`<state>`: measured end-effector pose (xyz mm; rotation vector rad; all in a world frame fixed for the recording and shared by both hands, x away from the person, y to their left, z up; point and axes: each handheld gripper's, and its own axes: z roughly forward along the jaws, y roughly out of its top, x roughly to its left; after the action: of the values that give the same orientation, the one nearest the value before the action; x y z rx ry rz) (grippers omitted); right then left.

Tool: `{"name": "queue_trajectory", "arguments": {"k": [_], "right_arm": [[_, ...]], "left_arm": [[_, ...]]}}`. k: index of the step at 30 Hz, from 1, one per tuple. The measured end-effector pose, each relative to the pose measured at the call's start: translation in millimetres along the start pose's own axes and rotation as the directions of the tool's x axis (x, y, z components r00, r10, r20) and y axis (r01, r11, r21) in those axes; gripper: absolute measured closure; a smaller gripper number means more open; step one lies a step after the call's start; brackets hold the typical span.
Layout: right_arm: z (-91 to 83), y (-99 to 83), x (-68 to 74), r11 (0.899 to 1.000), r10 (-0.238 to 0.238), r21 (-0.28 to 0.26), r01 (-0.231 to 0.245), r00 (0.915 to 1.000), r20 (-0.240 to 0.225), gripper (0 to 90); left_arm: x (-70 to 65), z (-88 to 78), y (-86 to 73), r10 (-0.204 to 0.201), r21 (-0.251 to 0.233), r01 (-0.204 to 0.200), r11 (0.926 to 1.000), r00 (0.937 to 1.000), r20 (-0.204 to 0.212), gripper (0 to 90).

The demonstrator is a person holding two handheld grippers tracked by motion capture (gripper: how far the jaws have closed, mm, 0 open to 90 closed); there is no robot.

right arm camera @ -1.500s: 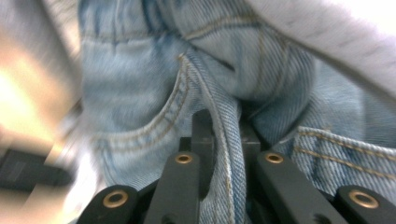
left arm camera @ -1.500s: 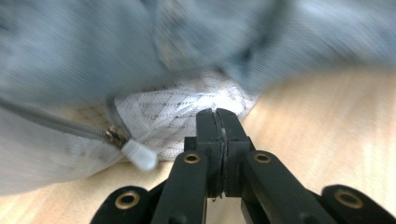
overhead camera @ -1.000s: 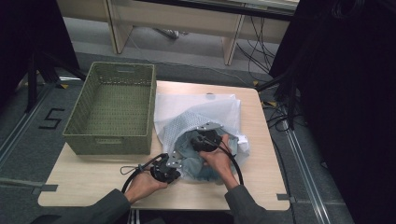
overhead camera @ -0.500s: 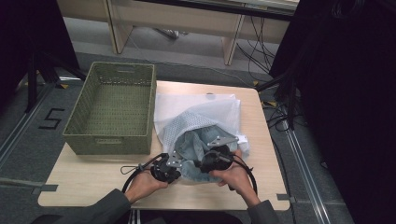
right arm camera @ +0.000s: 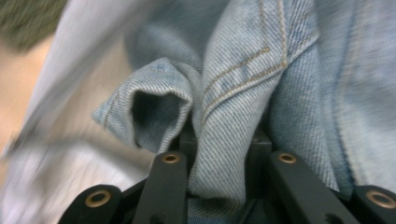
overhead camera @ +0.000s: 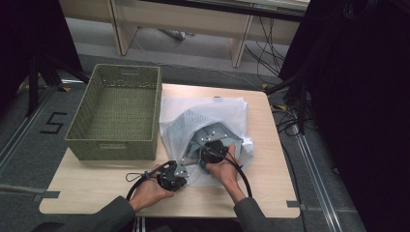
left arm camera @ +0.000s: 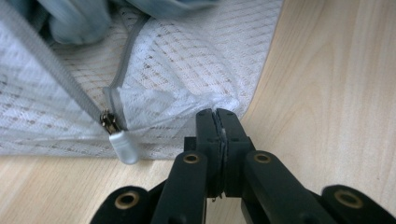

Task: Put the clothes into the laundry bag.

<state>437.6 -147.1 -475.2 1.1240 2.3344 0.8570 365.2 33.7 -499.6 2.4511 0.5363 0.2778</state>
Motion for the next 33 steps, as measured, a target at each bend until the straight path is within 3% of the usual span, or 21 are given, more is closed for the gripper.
{"name": "queue_trajectory", "arguments": {"k": [3,5,6,7,10,13,14,15,16,18,19,20,22,23,25,26,27,28,30,32,33], "right_arm": [[6.1,10.1,-7.9,0.999,0.011,-0.037,-0.010,0.9993,0.034,76.4],[12.6,14.1,-12.1,0.998,0.026,-0.061,-0.023,0.9981,0.056,76.3],[16.9,13.3,-12.0,0.998,0.025,-0.053,-0.022,0.9983,0.053,75.8],[21.8,10.7,-10.3,0.999,0.021,-0.027,-0.020,0.9990,0.040,74.3],[26.7,2.1,-10.1,0.998,0.048,-0.034,-0.047,0.9987,0.020,68.4],[15.1,3.2,-14.2,0.996,0.090,-0.012,-0.090,0.9955,-0.030,59.4],[10.4,0.9,-17.1,0.999,0.049,-0.012,-0.050,0.9972,-0.056,57.2],[7.6,0.0,-15.5,0.997,0.073,-0.002,-0.073,0.9946,-0.074,54.8],[4.6,-2.2,-15.3,0.998,0.064,-0.001,-0.065,0.9930,-0.099,52.5],[-0.2,-6.1,-10.9,0.996,0.084,-0.013,-0.086,0.9881,-0.129,47.8],[-1.5,-6.7,-11.7,0.998,0.054,-0.031,-0.058,0.9896,-0.134,45.4],[-7.3,-5.8,-11.6,0.998,0.056,-0.008,-0.058,0.9853,-0.161,43.8],[-13.9,-5.5,-8.2,0.995,0.080,-0.044,-0.089,0.9804,-0.180,40.9],[-19.1,-4.5,-8.2,0.997,0.076,-0.019,-0.080,0.9807,-0.180,40.6],[-29.4,-3.0,-6.6,0.995,0.084,-0.041,-0.094,0.9790,-0.186,40.2],[-35.9,-2.2,-7.5,0.995,0.082,-0.037,-0.091,0.9781,-0.192,39.8],[-39.2,-2.4,-7.6,0.992,0.095,-0.066,-0.110,0.9755,-0.198,39.4],[-44.6,-2.6,-10.6,0.994,0.080,-0.059,-0.093,0.9782,-0.191,39.3],[-49.1,-4.5,-15.9,0.993,0.062,-0.086,-0.078,0.9822,-0.177,38.9],[-53.4,-7.3,-20.4,0.993,0.070,-0.081,-0.085,0.9829,-0.170,38.8],[-55.8,-8.8,-21.6,0.993,0.082,-0.074,-0.096,0.9825,-0.167,38.9]], "left_arm": [[0.7,-1.1,-0.8,0.013,0.005,-0.013,0.9999,0.9999,-0.010,88.2],[0.2,-1.1,-1.6,-0.006,0.004,0.006,1.0000,1.0000,-0.002,88.2],[1.4,-1.7,-1.6,0.015,0.006,-0.015,0.9999,0.9999,-0.007,88.2],[0.7,-1.7,-2.4,-0.005,0.008,0.005,1.0000,1.0000,-0.002,88.2],[4.4,-4.6,-3.8,0.009,0.019,-0.009,0.9998,1.0000,-0.002,88.2],[7.9,-9.2,-8.2,-0.001,0.034,0.001,0.9994,1.0000,0.007,88.2],[9.4,-10.8,-9.3,0.001,0.044,-0.002,0.9990,1.0000,0.009,88.2],[11.8,-13.4,-10.8,0.014,0.055,-0.015,0.9984,0.9998,0.014,88.2],[12.7,-15.7,-13.0,0.000,0.058,-0.001,0.9983,0.9999,0.011,88.1],[14.6,-20.3,-17.7,0.018,0.069,-0.017,0.9975,0.9996,-0.022,88.0],[15.9,-22.8,-20.0,0.017,0.074,-0.015,0.9971,0.9995,-0.027,87.7],[18.1,-27.7,-21.8,-0.006,0.062,0.008,0.9981,0.9995,-0.030,87.2],[18.5,-34.1,-20.2,-0.033,0.026,0.035,0.9990,0.9978,-0.057,77.0],[17.6,-39.8,-16.6,-0.023,0.010,0.024,0.9997,0.9974,-0.069,73.6],[10.2,-48.7,-7.6,0.012,-0.054,-0.017,0.9984,0.9959,-0.090,68.8],[5.7,-50.7,-3.3,-0.001,-0.089,-0.004,0.9960,0.9982,-0.061,65.1],[0.7,-50.1,0.5,-0.012,-0.116,0.008,0.9932,0.9995,-0.031,61.0],[-3.7,-46.5,3.8,-0.013,-0.117,0.012,0.9930,0.9999,-0.007,56.8],[-10.6,-32.7,8.8,0.012,-0.098,-0.010,0.9952,0.9997,0.020,49.5],[-14.7,-18.5,13.3,0.038,-0.056,-0.035,0.9978,0.9979,0.053,45.7],[-16.6,-11.7,15.7,0.052,-0.047,-0.050,0.9976,0.9974,0.050,43.9]]}}
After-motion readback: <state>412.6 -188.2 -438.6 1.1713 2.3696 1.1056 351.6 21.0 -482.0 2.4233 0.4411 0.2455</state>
